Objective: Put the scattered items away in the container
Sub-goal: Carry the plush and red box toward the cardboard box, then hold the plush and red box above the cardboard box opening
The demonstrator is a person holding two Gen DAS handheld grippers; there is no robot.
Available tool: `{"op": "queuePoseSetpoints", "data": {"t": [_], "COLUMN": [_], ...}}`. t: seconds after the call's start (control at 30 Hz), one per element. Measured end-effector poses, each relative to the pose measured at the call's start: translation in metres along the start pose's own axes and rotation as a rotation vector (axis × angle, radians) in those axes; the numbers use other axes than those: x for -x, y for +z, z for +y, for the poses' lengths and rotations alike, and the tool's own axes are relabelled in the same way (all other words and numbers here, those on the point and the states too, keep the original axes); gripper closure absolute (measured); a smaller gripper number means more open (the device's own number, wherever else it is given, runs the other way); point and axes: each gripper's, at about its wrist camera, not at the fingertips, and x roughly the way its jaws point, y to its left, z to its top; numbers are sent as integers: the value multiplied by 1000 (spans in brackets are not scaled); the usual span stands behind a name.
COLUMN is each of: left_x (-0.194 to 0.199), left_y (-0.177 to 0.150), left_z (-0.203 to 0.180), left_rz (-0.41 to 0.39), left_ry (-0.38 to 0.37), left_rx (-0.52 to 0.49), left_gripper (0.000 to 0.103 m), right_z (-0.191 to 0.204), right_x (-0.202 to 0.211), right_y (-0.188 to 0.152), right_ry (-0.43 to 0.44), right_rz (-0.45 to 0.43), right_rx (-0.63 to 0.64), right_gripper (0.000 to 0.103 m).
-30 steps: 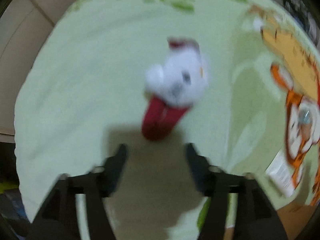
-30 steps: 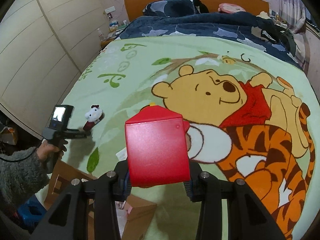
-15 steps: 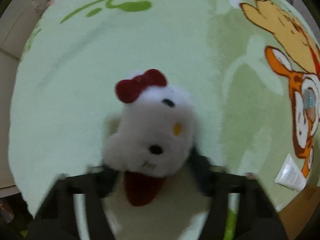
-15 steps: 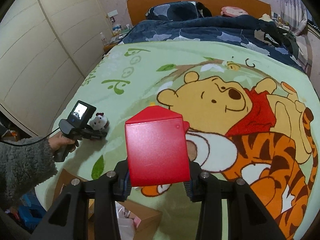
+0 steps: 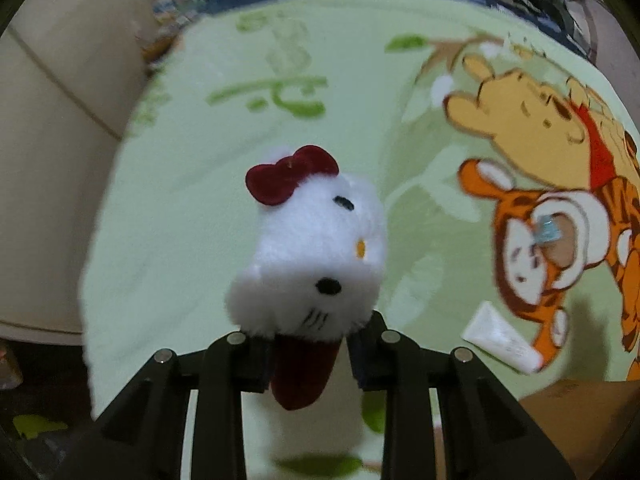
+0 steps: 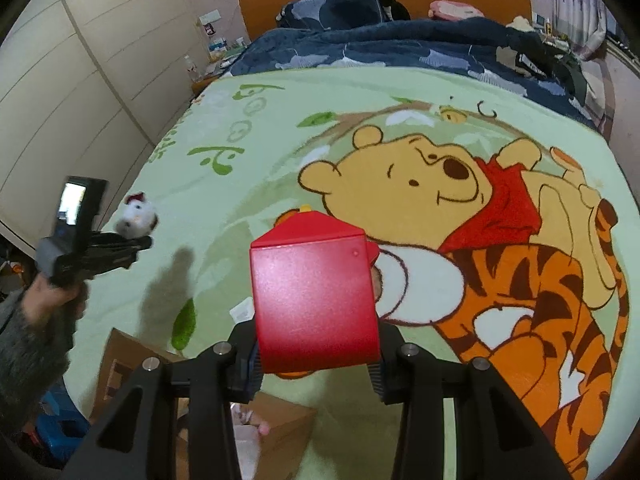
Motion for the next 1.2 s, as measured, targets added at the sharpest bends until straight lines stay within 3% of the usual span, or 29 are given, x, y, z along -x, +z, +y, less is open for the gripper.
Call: {"op": "queuePoseSetpoints", "data": {"t": [0.23, 0.5, 0.67, 0.87, 1.2], "left_x": [111, 182, 199, 198, 195], "left_y": [-23, -84, -114, -144, -155], "left_z": [-23, -39, -57, -70, -72], "left_rz": [-49, -70, -99, -78, -80], "left_ry": [-22, -33, -4, 17, 44], "left_rx": [12, 25, -13, -36, -27], "left_gripper": [74, 73, 73, 73, 73], "right_z": [38, 91, 112, 128, 134], "right_x": [61, 112, 117, 117, 106], "right_y": [-13, -63, -96, -129, -142], "right_ry": [23, 9, 1, -23, -40], "right_rz": [-65, -121, -104, -69, -43], "right_rx": [12, 52, 50, 86, 89], "right_gripper": [62, 62, 62, 62, 62]}}
